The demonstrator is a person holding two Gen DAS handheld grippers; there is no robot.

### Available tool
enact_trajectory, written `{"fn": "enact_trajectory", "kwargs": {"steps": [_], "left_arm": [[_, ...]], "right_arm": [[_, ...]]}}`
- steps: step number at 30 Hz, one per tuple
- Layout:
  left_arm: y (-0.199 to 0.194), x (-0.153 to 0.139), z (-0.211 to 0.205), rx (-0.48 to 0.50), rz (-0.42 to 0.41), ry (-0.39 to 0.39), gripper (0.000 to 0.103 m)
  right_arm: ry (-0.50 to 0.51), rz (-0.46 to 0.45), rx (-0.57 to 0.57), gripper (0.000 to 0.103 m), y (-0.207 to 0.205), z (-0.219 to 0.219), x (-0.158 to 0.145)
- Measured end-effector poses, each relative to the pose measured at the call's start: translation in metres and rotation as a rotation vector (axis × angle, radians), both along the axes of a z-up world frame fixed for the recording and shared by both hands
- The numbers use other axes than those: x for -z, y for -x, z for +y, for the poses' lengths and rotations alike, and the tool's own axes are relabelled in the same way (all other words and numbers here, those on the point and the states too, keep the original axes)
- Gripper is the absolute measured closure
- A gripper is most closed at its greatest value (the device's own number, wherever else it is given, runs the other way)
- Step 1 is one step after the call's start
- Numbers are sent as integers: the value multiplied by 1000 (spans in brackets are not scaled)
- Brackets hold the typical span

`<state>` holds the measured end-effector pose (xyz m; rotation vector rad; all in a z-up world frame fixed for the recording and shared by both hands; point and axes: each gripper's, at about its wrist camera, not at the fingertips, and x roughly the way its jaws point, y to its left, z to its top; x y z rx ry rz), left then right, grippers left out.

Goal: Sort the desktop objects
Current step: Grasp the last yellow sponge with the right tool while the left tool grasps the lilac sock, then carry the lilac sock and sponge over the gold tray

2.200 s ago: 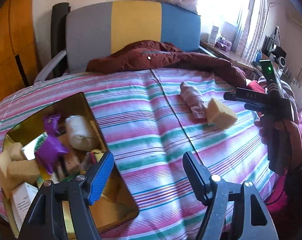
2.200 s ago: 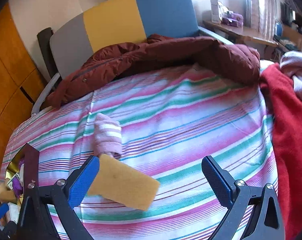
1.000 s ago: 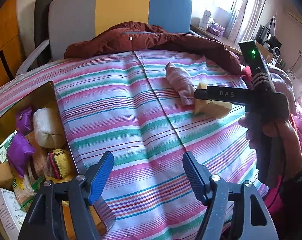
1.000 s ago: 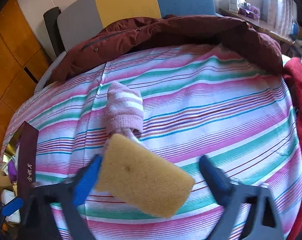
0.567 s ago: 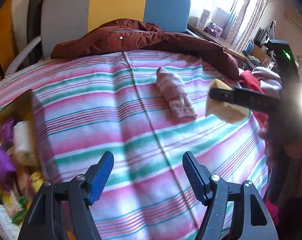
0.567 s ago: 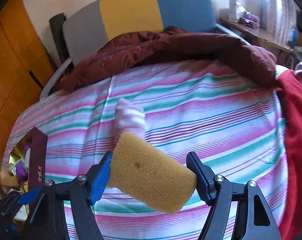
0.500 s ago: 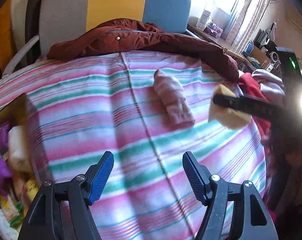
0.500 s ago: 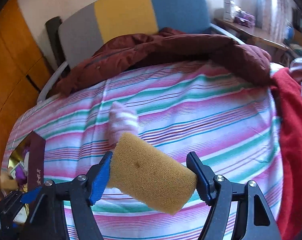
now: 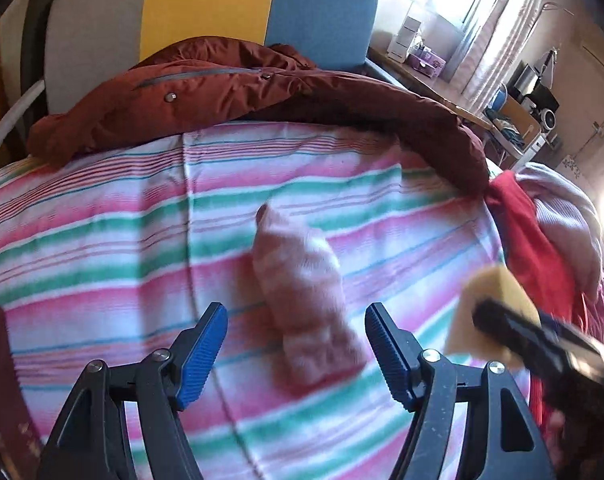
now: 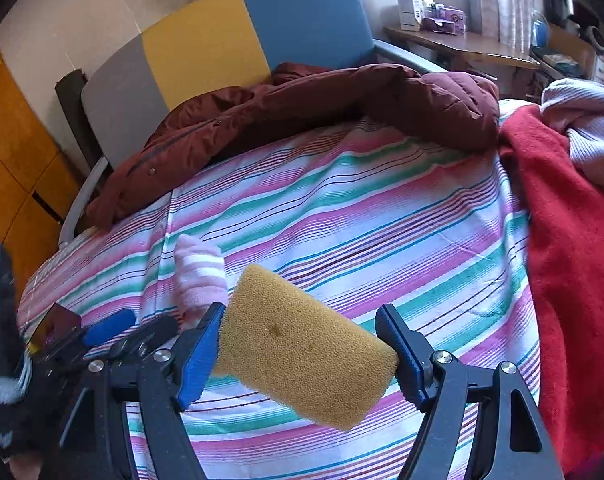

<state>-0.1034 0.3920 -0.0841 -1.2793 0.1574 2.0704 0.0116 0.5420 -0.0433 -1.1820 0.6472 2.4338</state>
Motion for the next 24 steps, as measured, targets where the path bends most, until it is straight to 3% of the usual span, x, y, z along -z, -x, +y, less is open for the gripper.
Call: {"fn": "enact_trajectory", "kwargs": {"steps": [4,8,17,24], "left_arm": [[13,12,21,-10,10,30,32],[24,33,38,-18,-1,84,42],[23,42,39,-31,67,65,40],[27,41,50,-28,62,128,40]], "right_arm": [[16,2,9,26,-1,4,2],[12,9,17,25,-3,7,0],[-1,-19,6,25,1,6,8],[-16,-36,-9,25,3,1,13]]}}
